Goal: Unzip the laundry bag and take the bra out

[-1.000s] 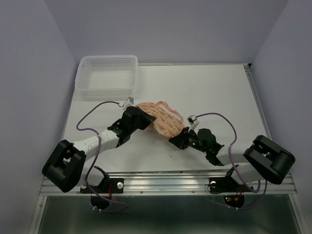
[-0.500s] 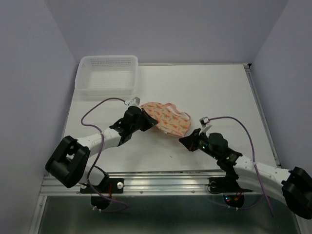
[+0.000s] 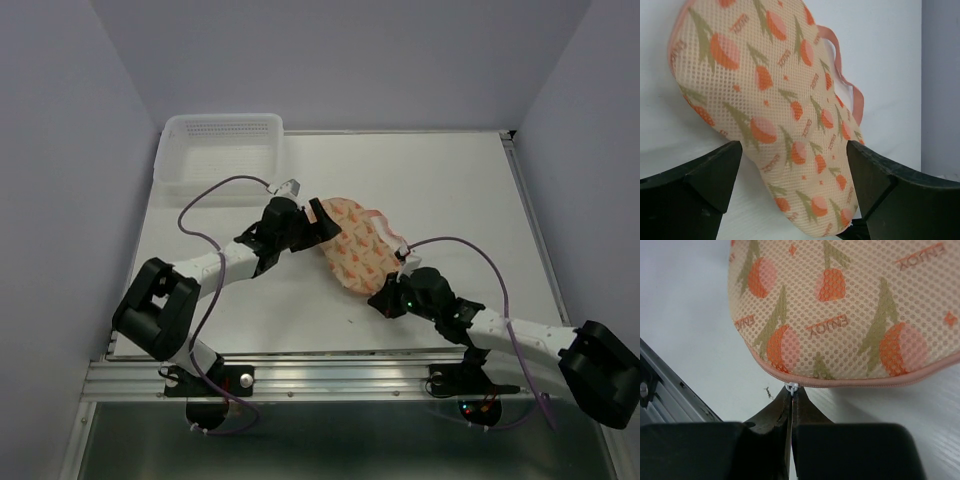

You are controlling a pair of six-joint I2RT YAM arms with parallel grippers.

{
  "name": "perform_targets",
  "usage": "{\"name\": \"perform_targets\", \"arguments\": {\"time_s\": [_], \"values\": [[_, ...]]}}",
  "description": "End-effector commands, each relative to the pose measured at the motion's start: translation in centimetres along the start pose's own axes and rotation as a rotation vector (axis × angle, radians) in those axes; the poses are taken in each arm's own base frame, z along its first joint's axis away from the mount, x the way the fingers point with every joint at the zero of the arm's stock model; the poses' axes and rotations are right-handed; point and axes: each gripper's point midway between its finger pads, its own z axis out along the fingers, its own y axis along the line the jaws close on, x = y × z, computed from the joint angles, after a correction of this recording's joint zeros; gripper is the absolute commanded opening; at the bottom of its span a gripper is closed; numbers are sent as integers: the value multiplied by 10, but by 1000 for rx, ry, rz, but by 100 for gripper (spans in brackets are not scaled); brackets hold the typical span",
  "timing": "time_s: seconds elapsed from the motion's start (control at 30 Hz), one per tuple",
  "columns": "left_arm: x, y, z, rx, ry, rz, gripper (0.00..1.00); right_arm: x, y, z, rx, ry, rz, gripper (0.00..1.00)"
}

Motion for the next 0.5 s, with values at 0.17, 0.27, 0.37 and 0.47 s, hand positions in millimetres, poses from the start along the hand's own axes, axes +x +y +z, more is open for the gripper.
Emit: {"name": "perform_targets", "arguments": {"time_s": [0.17,0.27,0.37,0.47], "values": [[-24,1,-56,-107,-194,-120,99,-43,53,38,-147,-36,23,1],[5,14,-68,-124,-181,-194,98,-43,56,51,-150,-31,36,1],[29,22,-78,-119,-169,-265,97,-47,63,59,-161,-37,54,1],[49,20,-78,-87,-140,-302,95,-45,65,69,-152,-26,61,1]]}}
